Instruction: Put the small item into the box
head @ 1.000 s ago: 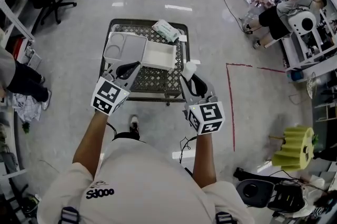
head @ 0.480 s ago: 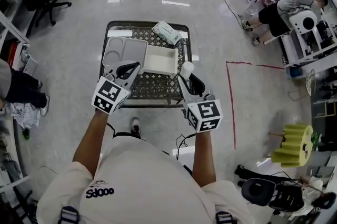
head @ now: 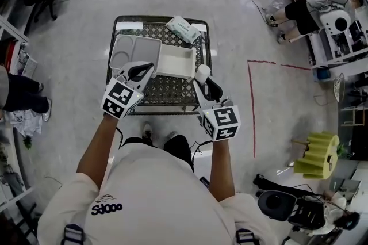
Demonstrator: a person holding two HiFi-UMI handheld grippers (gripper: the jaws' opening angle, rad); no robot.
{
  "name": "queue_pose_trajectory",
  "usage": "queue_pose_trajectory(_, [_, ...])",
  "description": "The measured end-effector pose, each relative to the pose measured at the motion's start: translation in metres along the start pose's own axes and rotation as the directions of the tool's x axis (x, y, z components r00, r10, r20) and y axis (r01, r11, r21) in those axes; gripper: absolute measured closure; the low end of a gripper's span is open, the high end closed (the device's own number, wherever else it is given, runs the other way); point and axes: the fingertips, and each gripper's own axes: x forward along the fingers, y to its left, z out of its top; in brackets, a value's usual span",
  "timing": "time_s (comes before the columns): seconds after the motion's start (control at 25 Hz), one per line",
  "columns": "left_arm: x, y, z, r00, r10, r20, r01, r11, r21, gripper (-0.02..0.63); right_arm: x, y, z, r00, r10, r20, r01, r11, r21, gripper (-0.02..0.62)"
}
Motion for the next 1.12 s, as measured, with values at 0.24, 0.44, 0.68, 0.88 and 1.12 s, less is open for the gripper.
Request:
queue_pose_trajectory(0.24, [0.013,0.009,-0.012,0.998,0.041,-0.048,-0.043,0.998,-0.040,0.601,0.022,-0.016,-0.012,0.998,0.053,-0.029,-0.052,0.999,0.010,0.457])
queue_pose_trajectory(0.44, [0.026,0.015,-0.017,0.991,0.106,-0.082,-0.115,0.988,-0.105,0.601,0.039,-0.030,-0.018,0.989,0.134,-0.057,-0.133,0.991,0.017,0.457])
queue_pose_trajectory(0.68, [0.046,0.020,-0.025,0.978,0.165,-0.130,-0.184,0.971,-0.152,0.601,0.063,-0.057,-0.029,0.973,0.206,-0.103,-0.205,0.979,0.018,0.457])
queue_pose_trajectory(0.88, [0.064,0.017,-0.045,0.965,0.191,-0.180,-0.225,0.955,-0.193,0.601,0.082,-0.072,-0.057,0.951,0.263,-0.163,-0.263,0.965,0.026,0.457])
queue_pose_trajectory(1.12, [0.085,0.018,-0.071,0.945,0.227,-0.236,-0.283,0.928,-0.241,0.601,0.109,-0.084,-0.085,0.915,0.340,-0.216,-0.337,0.940,0.053,0.457])
